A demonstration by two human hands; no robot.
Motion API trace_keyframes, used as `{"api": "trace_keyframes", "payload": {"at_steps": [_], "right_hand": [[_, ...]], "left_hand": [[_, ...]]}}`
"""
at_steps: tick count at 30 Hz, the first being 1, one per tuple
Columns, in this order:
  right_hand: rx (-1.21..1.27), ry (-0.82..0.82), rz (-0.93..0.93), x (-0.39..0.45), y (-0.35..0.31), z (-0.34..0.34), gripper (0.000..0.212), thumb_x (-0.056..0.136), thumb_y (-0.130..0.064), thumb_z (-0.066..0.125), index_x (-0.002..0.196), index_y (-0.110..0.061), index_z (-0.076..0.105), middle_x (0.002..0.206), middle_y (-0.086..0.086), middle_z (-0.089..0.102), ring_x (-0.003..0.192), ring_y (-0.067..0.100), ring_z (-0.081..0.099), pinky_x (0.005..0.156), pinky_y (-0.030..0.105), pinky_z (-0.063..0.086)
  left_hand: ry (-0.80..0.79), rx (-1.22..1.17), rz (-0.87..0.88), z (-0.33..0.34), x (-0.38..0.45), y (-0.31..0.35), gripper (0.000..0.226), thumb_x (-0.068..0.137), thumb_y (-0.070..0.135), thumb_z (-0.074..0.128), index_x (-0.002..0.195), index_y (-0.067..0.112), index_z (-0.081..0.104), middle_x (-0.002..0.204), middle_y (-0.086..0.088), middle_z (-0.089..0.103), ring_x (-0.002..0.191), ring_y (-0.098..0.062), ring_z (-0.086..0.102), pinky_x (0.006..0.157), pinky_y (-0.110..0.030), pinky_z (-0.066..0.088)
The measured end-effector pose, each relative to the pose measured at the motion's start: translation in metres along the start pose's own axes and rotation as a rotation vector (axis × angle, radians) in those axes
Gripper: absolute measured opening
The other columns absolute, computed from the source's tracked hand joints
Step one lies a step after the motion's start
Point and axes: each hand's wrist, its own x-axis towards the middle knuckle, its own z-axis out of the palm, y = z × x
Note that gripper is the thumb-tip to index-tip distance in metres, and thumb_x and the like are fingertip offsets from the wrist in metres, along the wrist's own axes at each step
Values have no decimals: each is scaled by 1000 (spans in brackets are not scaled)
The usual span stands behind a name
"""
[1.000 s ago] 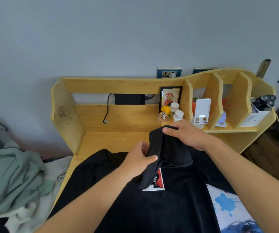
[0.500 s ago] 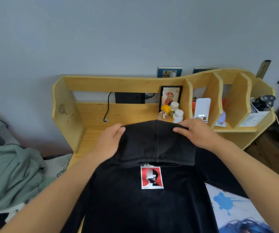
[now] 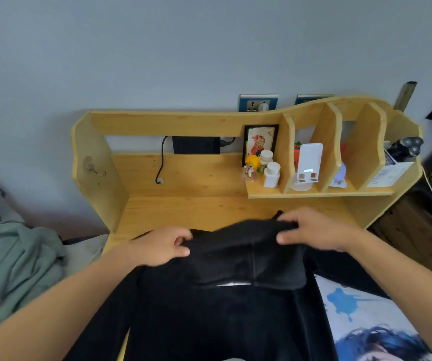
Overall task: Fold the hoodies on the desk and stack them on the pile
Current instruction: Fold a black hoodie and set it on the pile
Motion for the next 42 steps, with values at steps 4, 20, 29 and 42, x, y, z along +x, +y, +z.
{"api": "trace_keyframes", "payload": {"at_steps": [4,20,29,42], "right_hand": [[-291,-372,155,-1,36,57,17,90,-25,72,75,-29,64,71,-7,64,64,3,62,64,23,49],[-751,892,-367,50,33,54,38,69,4,72,106,-2,70,89,14,56,79,34,55,68,40,51],[-412,465,129,-21,196,213,45,70,0,69,110,-19,70,113,2,57,94,31,66,82,42,58],[1181,303,754,50,121,192,25,100,-20,62,124,-11,62,114,5,72,103,23,69,84,37,56]], "left_hand": [[-252,-117,28,53,-13,-11,3,98,32,63,99,35,63,107,5,60,88,-14,60,80,-24,45],[742,-463,29,17,18,35,10,98,4,60,97,13,57,124,14,60,113,0,59,95,-21,49],[301,-487,-488,202,-41,-47,25,97,9,58,92,33,63,119,11,60,111,-14,62,95,-25,48],[221,-1572,-975,191,41,-7,33,102,21,62,133,12,57,124,-8,66,107,-27,66,90,-45,55]]}}
